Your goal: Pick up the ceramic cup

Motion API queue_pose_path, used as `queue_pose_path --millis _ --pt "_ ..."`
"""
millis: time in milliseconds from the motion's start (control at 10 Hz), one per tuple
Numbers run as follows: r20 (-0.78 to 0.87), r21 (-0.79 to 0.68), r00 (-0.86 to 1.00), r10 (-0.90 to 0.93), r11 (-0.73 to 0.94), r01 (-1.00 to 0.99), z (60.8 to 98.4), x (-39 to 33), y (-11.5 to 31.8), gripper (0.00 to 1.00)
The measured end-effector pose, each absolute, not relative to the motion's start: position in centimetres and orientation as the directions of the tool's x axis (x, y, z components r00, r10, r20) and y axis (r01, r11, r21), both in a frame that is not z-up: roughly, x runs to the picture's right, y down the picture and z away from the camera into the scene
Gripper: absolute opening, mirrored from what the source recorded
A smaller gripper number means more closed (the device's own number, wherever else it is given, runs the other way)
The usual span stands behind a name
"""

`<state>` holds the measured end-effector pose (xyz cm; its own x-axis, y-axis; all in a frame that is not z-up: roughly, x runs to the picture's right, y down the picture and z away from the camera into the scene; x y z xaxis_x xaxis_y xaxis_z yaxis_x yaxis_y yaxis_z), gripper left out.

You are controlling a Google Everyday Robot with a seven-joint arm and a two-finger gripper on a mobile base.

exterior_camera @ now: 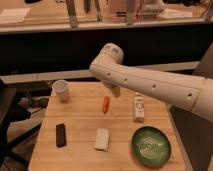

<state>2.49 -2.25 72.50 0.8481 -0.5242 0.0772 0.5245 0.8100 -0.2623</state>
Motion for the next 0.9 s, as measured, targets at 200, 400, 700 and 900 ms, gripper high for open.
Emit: queue_pose_path --millis 200,400,700,900 --pt "0.084 -0.242 0.835 -0.544 0.802 0.547 72.8 1.3 -2.8 0.80" --pt "0.092 -0.222 0.822 -0.562 0.793 0.567 73.2 0.7 -3.4 0.80" --pt "0.115 -0.191 0.802 -0.587 0.779 0.597 73.9 -2.0 -4.0 0.80" --pt "0.126 -0.174 0.789 -0.601 0.770 0.614 74.3 -2.4 -4.4 0.80"
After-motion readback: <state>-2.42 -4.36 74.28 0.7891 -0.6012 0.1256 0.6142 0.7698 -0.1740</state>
